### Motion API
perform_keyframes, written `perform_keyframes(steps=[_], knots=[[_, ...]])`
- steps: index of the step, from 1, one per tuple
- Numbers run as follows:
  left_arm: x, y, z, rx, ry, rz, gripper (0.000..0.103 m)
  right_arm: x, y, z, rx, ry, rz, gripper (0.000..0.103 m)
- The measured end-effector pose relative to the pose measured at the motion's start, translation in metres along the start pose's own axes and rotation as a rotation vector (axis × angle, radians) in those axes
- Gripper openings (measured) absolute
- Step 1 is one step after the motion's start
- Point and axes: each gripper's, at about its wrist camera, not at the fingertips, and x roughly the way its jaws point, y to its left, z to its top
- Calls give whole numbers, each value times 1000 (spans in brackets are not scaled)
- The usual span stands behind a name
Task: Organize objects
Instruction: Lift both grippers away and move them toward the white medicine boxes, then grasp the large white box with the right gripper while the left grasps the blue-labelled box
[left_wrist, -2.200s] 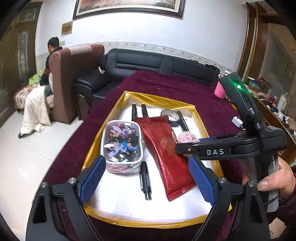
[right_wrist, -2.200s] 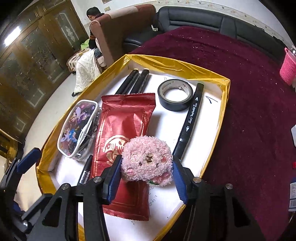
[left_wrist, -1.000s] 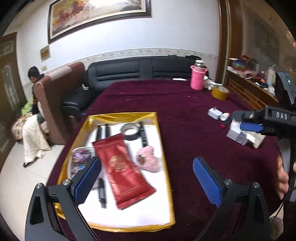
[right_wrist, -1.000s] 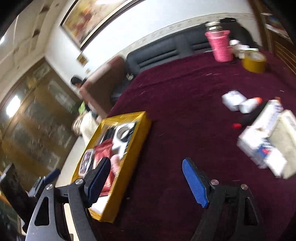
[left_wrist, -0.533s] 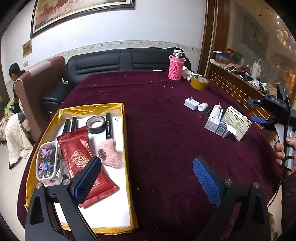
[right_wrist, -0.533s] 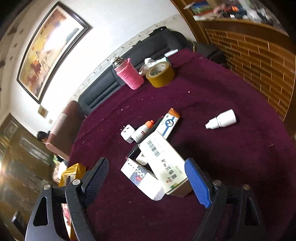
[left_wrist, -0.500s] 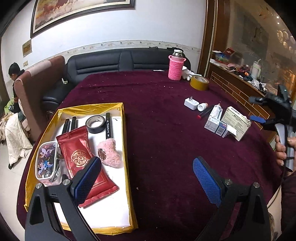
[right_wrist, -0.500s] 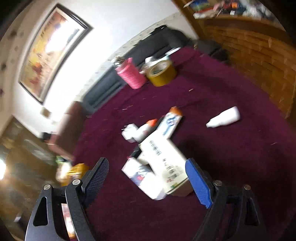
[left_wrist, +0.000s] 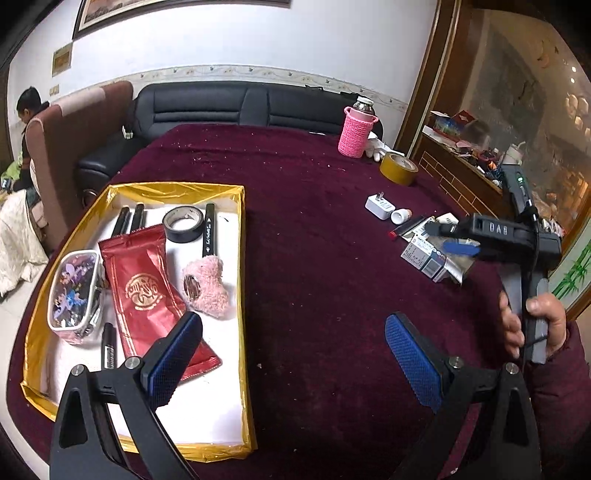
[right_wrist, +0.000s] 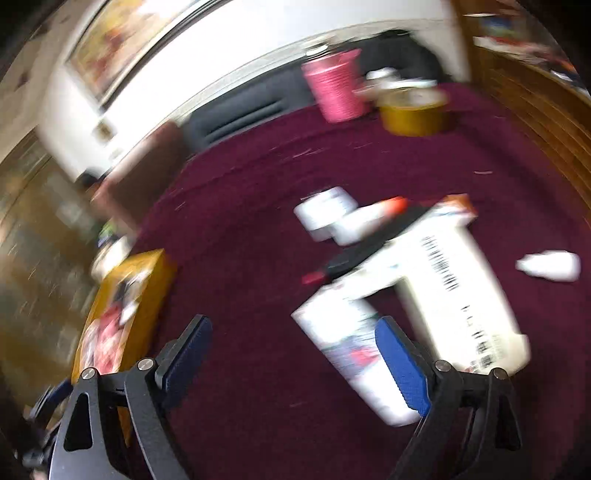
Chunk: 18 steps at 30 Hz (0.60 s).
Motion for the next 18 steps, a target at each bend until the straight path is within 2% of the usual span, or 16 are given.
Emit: perform_keyframes(steps=[1,2,3,4,5,6,10,12,14,16,17,18], knots=[[1,0,0,-6,3,-5,99,6,3,-1,12,42,59,94],[2,1,-1,-13,7,-14,99,9,3,-2,52,80,206,93],[3,1,-2,-15,9,-20,99,6,1,-2,91,75,328,91],[3,2,-3,-15,11,-25,99,-2,-4,0,114,22,344,91],[3,1,-3,-15,13,-24,99,-11,-8,4,115,-35,286,92],[3,1,-3,-15,15,-21,99,-17,-11,9,100,-78,171,92],[7,3,-5,-30,20,-30,99,3,-23,19,79,-40,-65,93],[10,1,-5,-35,28,-37,99,14,-16,17,36,-24,-181,93],[11,-2,-6,-30,35,-42,99,28,-8,18,1,30,-231,94],[12,-4,-7,-20,38,-43,99,41,8,17,-33,112,-225,94],[11,-5,-6,-18,38,-45,99,41,14,15,-42,133,-188,94],[11,-5,-6,-18,37,-46,99,46,22,13,-31,174,-85,94]])
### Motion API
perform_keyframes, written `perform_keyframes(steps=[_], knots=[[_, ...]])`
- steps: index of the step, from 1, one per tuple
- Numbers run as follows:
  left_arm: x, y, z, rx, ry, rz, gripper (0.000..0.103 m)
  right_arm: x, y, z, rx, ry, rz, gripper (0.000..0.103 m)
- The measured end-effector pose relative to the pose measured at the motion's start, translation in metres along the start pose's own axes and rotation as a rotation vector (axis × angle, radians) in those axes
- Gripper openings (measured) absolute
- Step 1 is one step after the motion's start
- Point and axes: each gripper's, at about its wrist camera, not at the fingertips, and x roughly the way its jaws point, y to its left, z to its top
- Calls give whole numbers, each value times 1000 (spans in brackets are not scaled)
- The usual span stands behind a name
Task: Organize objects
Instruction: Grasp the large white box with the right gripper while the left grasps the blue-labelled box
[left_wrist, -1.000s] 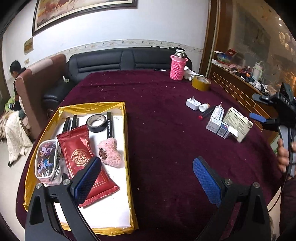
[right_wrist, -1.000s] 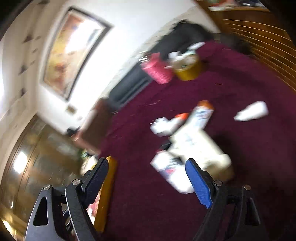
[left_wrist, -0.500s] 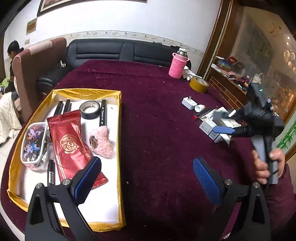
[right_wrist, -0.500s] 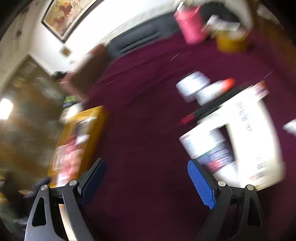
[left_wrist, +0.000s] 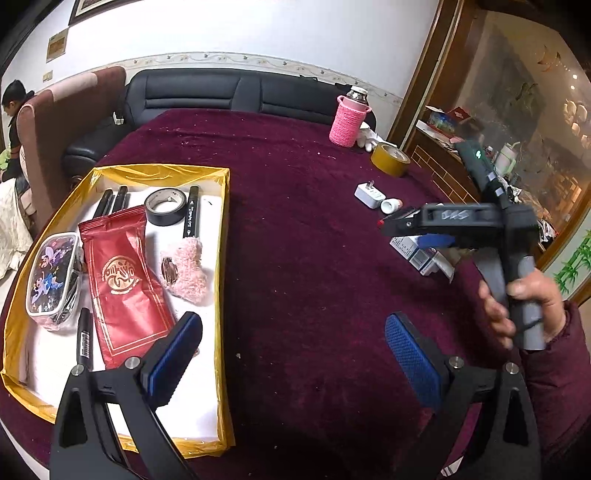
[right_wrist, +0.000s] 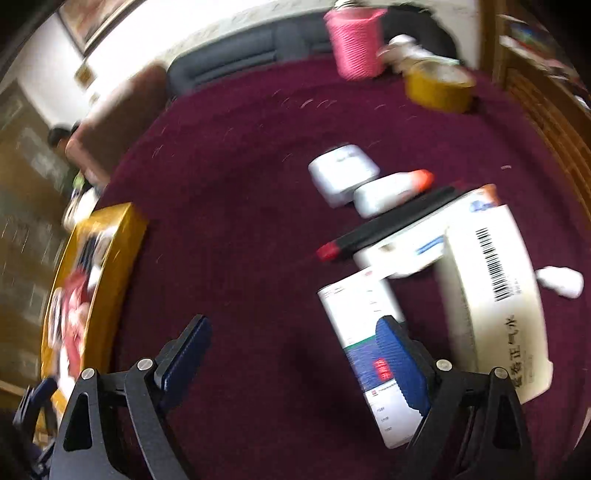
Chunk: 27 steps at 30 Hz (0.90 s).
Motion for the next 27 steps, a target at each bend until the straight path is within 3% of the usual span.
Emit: perform_keyframes(steps=[2,3,6,8,11,13,17,20,25,27], knots=[[0,1,1,-6,-1,-1,99,-7,9,-5,30,42,291,92],[1,1,2,-11,1,-5,99,-17,11,-6,36,10,335,92],[5,-2,4,-13,15,-29,99,-59,7,-12,15,-169,255,93],[9,-7,5,-3,25,-47,99,-86,-12,-16,32,-269,140,93],[18,-16,5,4,40,-73,99,-109,-46,-22,86,-341,-49,93],[22,-20,4,2,50,-87,99,-110,-72,-22,126,-330,-147,93],[31,-31,0,6,77,-102,99,-94,-120,-21,213,-233,-81,93],[32,-36,-1,15,84,-94,99,-73,-118,-14,191,-180,-43,93],[29,-43,4,24,85,-89,99,-46,-121,-4,194,-135,-140,93],[31,-48,7,32,87,-96,99,-38,-127,-3,206,-96,-150,75]])
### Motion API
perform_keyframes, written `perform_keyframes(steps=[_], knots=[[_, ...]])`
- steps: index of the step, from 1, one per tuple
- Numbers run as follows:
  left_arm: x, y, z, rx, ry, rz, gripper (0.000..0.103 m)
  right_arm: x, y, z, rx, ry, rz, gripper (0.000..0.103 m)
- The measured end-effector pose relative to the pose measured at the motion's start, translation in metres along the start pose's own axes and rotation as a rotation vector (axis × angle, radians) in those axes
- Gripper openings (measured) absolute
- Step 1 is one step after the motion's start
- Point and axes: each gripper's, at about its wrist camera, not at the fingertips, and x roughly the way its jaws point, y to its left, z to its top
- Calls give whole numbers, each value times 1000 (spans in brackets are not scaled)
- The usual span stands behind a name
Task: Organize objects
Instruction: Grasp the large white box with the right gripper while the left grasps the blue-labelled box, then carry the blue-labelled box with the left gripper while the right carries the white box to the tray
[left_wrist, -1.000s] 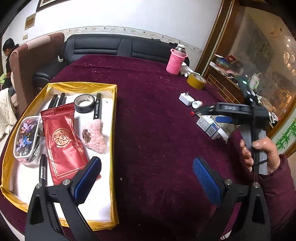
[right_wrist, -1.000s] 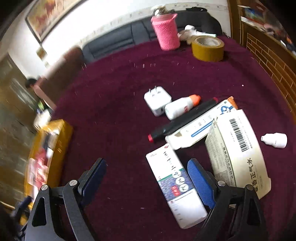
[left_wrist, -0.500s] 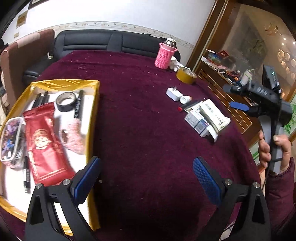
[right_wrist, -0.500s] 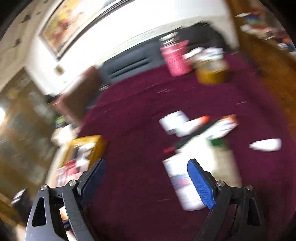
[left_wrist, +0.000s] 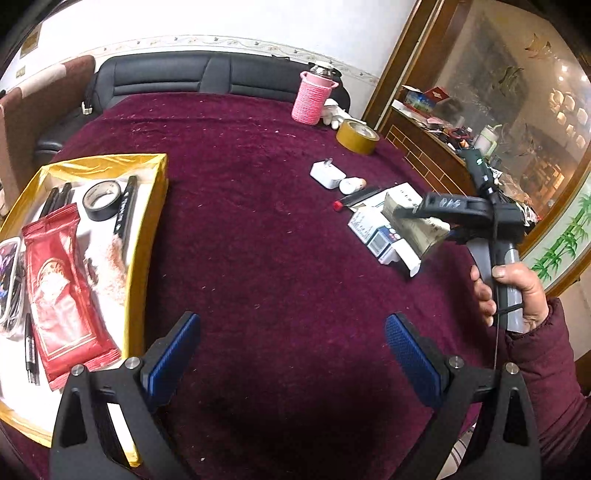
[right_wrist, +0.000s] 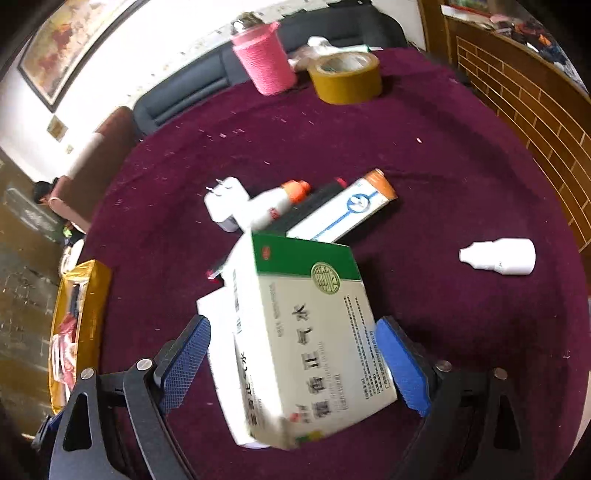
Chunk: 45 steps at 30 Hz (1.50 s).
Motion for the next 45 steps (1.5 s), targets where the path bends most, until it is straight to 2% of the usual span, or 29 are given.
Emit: perform_keyframes(steps=[1,2,4,12,16,19,23,25,26,27,28,29,30,35,42,45], knots=[[3,-4,3,4,4,-4,99,2,-7,-2,14,27,-4,66],[7,-7,6,7,9,-11,99,3,-13,-5,21,45,-24,48],[16,-16,13,10,17,-28,99,3,-24,-10,41,47,-22,45],[98,-73,55,-19,73,-118,99,-14,-60,-31,125,-11,35,45],[141,-89,72,-43,102,-77,99,-18,-72,-37,150,-29,65,46],[161,-97,81,-35,93,-13,99,-18,-77,-38,164,-41,109,46],[189,-111,82,42,121,66,99,-14,-76,-38,162,-53,118,46],[199,-114,78,72,146,79,97,-14,-73,-38,151,-58,105,46],[199,-113,75,80,140,82,87,-14,-72,-38,145,-59,100,46],[196,-112,74,91,117,81,66,-13,-71,-38,140,-61,94,46],[193,-110,74,91,107,37,56,-14,-70,-38,138,-62,90,46],[189,-106,75,81,113,16,41,-14,-70,-39,138,-63,87,46],[186,-104,75,78,112,8,32,-13,-70,-39,138,-64,83,46],[162,-96,68,131,79,-5,32,-13,-66,-38,140,-63,48,47],[117,-71,61,85,32,-56,32,-22,-40,-45,61,-96,36,45],[92,-57,57,63,8,-73,32,-33,-18,-46,22,-111,76,45]])
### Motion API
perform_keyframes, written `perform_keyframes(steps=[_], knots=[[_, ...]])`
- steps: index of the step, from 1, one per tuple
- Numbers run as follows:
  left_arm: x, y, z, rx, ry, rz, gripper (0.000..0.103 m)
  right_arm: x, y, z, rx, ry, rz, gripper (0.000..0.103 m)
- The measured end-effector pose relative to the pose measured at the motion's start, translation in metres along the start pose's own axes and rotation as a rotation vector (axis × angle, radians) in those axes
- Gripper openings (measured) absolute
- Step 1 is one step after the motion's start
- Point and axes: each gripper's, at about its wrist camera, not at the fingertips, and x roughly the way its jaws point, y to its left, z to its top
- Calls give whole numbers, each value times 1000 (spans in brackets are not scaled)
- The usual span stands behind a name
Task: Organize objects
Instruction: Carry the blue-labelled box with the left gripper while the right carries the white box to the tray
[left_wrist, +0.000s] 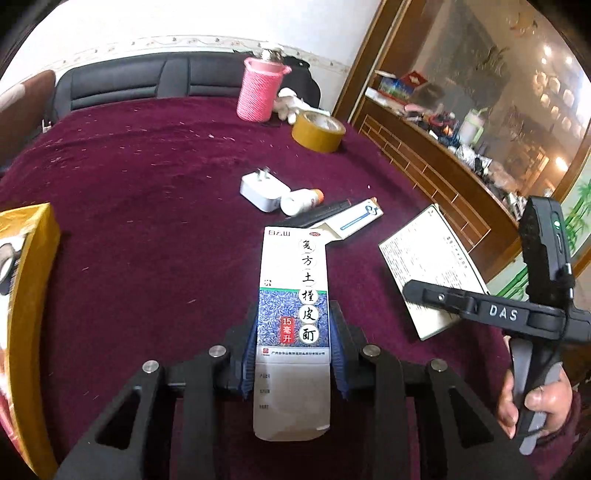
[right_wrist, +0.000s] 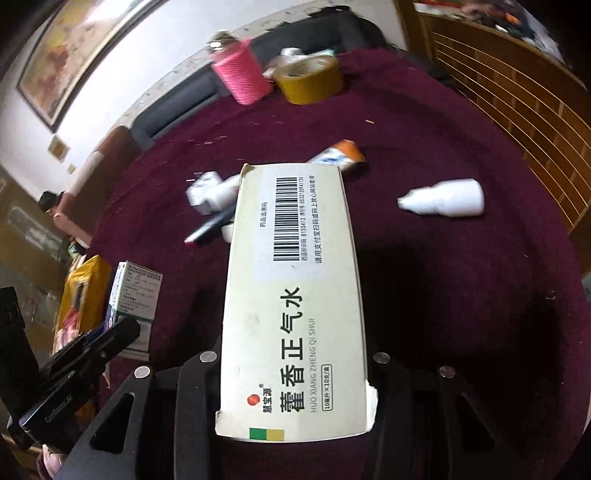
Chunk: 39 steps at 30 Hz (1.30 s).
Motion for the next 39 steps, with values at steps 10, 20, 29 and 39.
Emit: perform_keyframes(steps=[10,20,29,39], knots=[[-101,64,-8,-59,-116,50,32,2,108,-6,-134,56,171,45],[-154,181,16,-109,-118,278,33,42,238,-2,-236,162,354,46],[-130,263,25,-216,-53,343,33,109,319,-6,-267,271,362,46],[-103,315,21,-325,10,339,33,159,350,-15,-277,327,296,46]])
